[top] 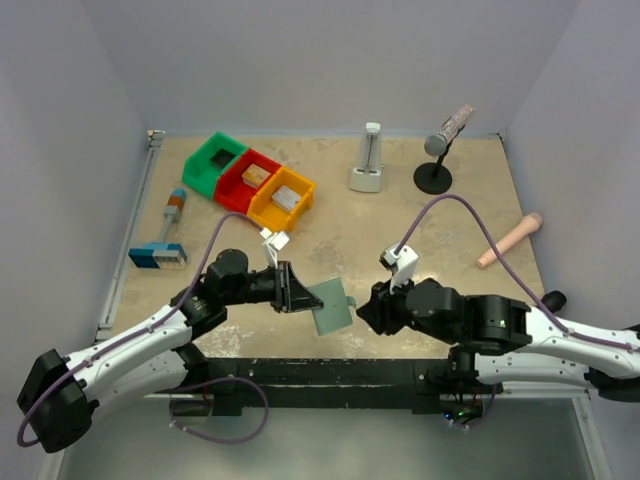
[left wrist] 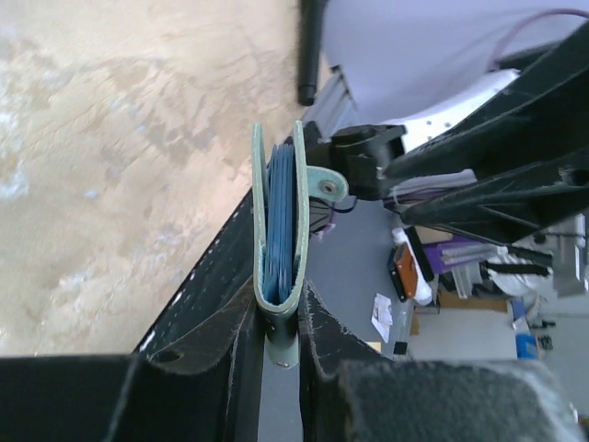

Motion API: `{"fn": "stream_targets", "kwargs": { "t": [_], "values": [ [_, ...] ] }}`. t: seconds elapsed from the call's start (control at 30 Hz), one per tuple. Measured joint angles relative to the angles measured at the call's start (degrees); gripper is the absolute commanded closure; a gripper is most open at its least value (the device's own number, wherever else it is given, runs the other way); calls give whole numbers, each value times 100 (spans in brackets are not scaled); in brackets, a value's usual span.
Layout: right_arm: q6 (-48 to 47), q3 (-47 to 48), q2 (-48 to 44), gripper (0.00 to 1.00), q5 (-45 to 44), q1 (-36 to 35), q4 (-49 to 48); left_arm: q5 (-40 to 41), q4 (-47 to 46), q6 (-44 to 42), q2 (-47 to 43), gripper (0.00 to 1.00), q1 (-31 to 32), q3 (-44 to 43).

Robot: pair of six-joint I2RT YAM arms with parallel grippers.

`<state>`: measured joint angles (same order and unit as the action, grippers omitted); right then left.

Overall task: Take the credit cards out of the card holder
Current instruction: Open the card holder at the center of the board.

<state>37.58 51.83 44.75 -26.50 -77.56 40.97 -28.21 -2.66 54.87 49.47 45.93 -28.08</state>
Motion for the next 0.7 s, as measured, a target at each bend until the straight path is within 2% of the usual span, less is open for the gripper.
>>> {"fn": "stream_targets", "kwargs": {
  "t": [0.1, 0.27, 0.5, 0.7],
  "values": [
    [-291, -138, -251, 65, 828, 0, -446, -691, -1110, -4, 68, 100, -302, 400],
    [-612, 186, 247, 68, 1602, -24, -922, -1639, -2719, 173, 555, 100, -372, 636],
    [-575, 52, 199, 73, 1641, -39, -940, -2271, -3602, 214, 649, 100, -382, 645],
    [-452, -319, -466, 68, 1628, -44, -1097, -2566, -4199, 315, 647, 100, -422, 739]
  ]
}}
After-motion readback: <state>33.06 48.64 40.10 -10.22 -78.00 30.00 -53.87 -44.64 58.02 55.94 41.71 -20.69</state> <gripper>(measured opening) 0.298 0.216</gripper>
